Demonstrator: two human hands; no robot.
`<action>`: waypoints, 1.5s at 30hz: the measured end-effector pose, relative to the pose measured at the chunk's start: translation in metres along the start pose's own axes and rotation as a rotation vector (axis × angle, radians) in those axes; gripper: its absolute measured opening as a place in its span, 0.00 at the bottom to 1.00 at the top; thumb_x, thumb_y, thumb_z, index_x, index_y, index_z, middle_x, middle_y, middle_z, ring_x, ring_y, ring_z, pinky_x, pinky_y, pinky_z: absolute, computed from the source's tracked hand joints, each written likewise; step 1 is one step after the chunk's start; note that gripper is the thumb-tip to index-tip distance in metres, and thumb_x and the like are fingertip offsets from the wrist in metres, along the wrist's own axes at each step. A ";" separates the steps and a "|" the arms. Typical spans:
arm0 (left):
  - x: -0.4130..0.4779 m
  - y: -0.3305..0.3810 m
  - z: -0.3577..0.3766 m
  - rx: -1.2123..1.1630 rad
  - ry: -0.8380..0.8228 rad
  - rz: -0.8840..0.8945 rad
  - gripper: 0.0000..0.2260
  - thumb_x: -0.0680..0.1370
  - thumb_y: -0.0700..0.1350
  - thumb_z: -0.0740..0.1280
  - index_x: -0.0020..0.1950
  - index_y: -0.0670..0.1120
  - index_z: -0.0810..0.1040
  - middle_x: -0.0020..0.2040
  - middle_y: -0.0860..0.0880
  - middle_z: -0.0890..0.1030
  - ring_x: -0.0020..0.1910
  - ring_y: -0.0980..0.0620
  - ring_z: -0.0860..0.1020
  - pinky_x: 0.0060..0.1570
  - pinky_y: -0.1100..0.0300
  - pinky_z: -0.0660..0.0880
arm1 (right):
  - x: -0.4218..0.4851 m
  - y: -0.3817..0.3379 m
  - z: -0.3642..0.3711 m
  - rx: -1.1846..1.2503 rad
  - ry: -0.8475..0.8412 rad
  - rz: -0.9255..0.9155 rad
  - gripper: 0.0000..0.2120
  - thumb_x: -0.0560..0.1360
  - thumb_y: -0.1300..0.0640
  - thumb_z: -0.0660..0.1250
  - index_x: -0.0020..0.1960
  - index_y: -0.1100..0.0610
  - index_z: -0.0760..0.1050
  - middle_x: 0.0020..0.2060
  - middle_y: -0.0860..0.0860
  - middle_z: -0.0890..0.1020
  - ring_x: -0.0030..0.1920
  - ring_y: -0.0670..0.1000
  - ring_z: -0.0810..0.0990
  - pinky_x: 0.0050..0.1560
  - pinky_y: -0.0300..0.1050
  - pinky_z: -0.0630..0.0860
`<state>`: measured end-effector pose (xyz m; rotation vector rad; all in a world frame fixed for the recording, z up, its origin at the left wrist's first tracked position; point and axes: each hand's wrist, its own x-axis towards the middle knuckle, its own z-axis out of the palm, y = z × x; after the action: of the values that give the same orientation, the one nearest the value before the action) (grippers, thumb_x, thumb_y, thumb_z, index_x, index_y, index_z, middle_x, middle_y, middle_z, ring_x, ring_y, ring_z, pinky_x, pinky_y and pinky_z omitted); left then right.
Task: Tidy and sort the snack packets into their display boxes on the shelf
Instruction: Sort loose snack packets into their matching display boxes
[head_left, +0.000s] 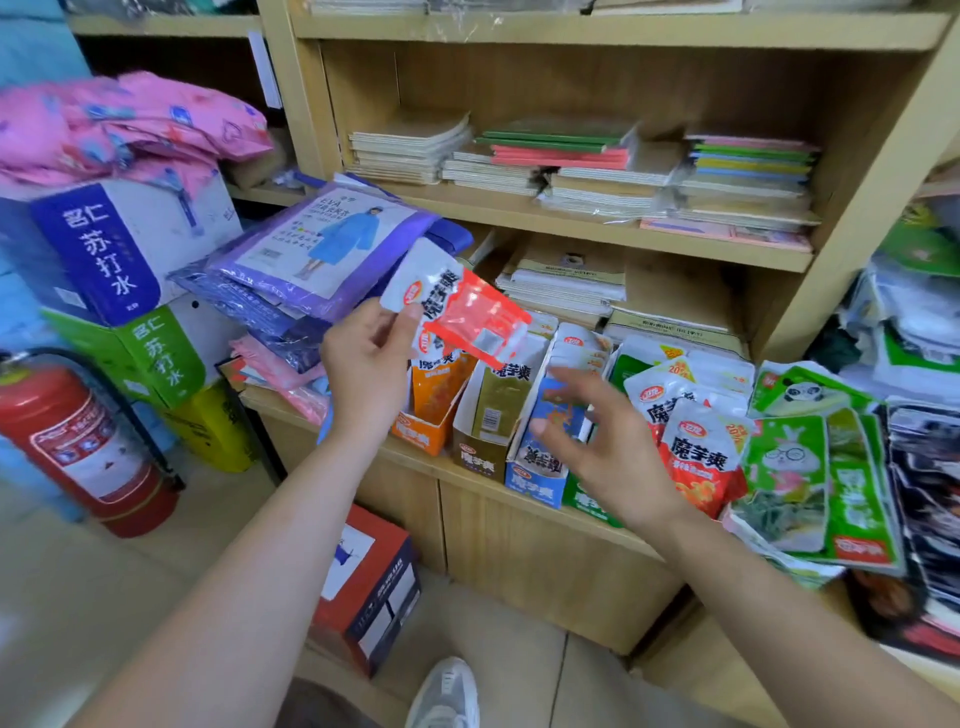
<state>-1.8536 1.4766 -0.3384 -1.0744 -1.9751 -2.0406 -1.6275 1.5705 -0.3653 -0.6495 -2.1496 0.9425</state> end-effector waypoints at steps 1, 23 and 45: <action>-0.004 0.007 0.004 -0.015 -0.051 0.002 0.15 0.79 0.51 0.70 0.34 0.50 0.74 0.30 0.53 0.78 0.33 0.50 0.78 0.37 0.46 0.76 | 0.003 -0.004 -0.007 0.043 0.062 0.021 0.29 0.74 0.52 0.75 0.72 0.48 0.69 0.65 0.41 0.73 0.63 0.36 0.73 0.59 0.31 0.72; -0.072 0.067 0.113 0.023 -0.942 -0.143 0.30 0.75 0.49 0.76 0.75 0.55 0.70 0.58 0.59 0.83 0.56 0.63 0.80 0.63 0.53 0.75 | -0.026 0.037 -0.137 0.367 0.121 0.227 0.11 0.74 0.65 0.72 0.57 0.60 0.80 0.48 0.51 0.87 0.47 0.52 0.87 0.46 0.44 0.83; -0.080 0.033 0.149 0.337 -0.553 0.166 0.20 0.74 0.44 0.73 0.65 0.51 0.77 0.56 0.55 0.77 0.56 0.53 0.78 0.52 0.53 0.78 | -0.033 0.063 -0.126 -0.192 0.215 0.206 0.10 0.73 0.56 0.77 0.35 0.48 0.79 0.32 0.48 0.81 0.32 0.48 0.77 0.35 0.45 0.74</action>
<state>-1.7161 1.5764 -0.3678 -1.7758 -2.2499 -1.3505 -1.5011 1.6410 -0.3643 -1.0352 -2.0223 0.7372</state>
